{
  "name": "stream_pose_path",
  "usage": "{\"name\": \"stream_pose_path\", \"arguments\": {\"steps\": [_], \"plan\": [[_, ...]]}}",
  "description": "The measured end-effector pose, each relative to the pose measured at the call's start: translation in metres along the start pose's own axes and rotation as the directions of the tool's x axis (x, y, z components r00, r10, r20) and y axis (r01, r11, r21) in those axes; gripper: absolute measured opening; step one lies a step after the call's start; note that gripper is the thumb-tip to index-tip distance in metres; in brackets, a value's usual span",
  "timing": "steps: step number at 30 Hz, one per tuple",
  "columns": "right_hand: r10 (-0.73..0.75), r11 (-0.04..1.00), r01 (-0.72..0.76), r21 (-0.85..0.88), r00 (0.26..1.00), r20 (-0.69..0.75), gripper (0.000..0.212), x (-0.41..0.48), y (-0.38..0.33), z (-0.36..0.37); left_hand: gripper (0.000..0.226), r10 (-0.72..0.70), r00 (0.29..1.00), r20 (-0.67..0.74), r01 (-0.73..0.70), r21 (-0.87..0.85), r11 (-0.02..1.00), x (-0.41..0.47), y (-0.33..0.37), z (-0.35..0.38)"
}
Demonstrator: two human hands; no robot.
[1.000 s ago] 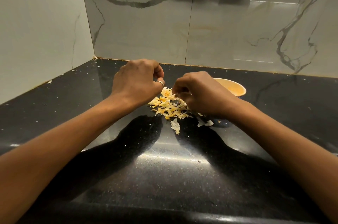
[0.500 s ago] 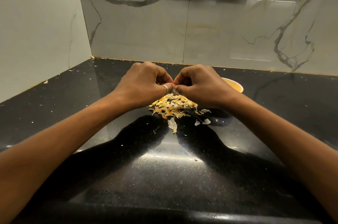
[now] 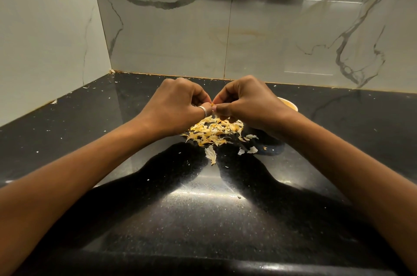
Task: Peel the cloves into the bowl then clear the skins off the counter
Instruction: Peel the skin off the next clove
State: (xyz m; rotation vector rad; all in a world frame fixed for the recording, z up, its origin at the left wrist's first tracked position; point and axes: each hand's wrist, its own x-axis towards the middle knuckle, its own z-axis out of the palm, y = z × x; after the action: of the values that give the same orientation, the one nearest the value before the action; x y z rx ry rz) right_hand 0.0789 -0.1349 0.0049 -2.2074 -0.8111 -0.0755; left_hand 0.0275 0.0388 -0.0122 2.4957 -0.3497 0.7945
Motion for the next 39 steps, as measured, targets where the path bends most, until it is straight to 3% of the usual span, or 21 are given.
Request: {"name": "stream_pose_path", "arguments": {"steps": [7, 13, 18, 33, 37, 39], "plan": [[0.128, 0.921, -0.136, 0.365, 0.991, 0.048, 0.009, -0.0030, -0.0027, 0.0020, 0.010, -0.025, 0.999, -0.021, 0.024, -0.032, 0.999, -0.0001, -0.0005, 0.0002], [0.178, 0.822, -0.205, 0.532, 0.979, 0.103, 0.012, -0.0040, -0.0063, -0.0002, 0.005, -0.115, 0.993, 0.002, 0.113, -0.175, 0.978, 0.0003, -0.0033, -0.0001], [0.182, 0.772, -0.216, 0.598, 0.976, 0.118, 0.015, -0.0037, -0.0070, -0.0030, 0.008, -0.250, 0.966, 0.071, 0.258, -0.362, 0.896, 0.0014, -0.0021, -0.0035], [0.168, 0.788, -0.204, 0.580, 0.979, 0.116, 0.016, -0.0044, -0.0057, -0.0053, 0.014, -0.350, 0.924, 0.156, 0.378, -0.512, 0.771, 0.0034, 0.0021, -0.0066], [0.038, 0.949, -0.019, 0.314, 0.998, -0.054, 0.017, -0.0017, -0.0017, -0.0019, 0.013, -0.361, 0.920, 0.154, 0.387, -0.502, 0.773, 0.0042, 0.0019, -0.0065], [-0.036, 0.972, 0.061, 0.226, 0.993, -0.113, 0.019, -0.0006, -0.0003, -0.0008, 0.013, -0.360, 0.921, 0.149, 0.385, -0.493, 0.780, 0.0041, 0.0017, -0.0062]]}}
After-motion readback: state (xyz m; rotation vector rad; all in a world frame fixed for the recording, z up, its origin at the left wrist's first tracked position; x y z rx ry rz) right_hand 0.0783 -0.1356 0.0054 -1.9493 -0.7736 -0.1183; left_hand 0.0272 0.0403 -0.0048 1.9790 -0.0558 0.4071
